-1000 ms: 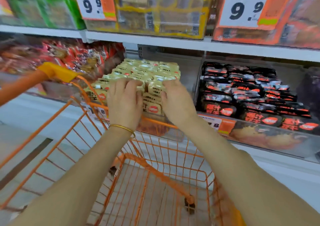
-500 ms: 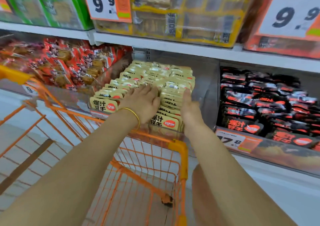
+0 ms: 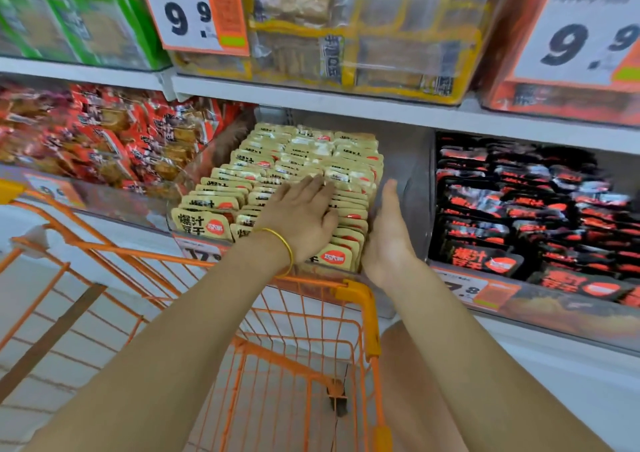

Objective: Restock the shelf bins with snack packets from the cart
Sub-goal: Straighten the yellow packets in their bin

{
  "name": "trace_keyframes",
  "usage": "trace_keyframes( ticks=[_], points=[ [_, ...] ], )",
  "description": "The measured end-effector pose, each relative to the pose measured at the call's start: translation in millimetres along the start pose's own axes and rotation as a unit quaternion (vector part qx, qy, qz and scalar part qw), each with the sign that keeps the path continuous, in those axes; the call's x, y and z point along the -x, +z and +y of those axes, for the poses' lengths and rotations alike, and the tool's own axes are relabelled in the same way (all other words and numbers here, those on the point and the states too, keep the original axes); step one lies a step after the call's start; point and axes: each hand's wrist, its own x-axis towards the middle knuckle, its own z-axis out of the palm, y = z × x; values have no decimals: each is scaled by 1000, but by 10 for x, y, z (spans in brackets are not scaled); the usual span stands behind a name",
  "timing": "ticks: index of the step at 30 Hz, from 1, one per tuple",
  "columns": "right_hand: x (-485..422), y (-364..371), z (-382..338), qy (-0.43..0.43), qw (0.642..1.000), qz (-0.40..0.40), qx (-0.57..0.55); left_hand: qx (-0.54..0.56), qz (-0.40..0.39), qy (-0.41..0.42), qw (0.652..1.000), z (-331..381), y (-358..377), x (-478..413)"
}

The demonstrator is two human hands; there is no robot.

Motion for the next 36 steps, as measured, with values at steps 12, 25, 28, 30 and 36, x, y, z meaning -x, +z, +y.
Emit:
trace_keyframes(
  ticks=[12, 25, 28, 30, 36],
  points=[
    [-569, 136, 30, -57, 987, 85, 126, 9, -24, -33, 999, -63, -33, -157],
    [-755, 242, -389, -67, 960, 123, 241, 20, -41, -64, 997, -333, -69, -623],
    [-814, 239, -384, -104, 923, 159, 334, 33, -18, -65, 997, -346, -76, -704],
    [-905, 290, -463, -191, 842, 217, 456, 27, 16, -62, 998, -359, -140, -880],
    [-1101, 465, -544, -240, 655, 151, 701, 13, -5, -40, 999, -408, -136, -1304]
  ],
)
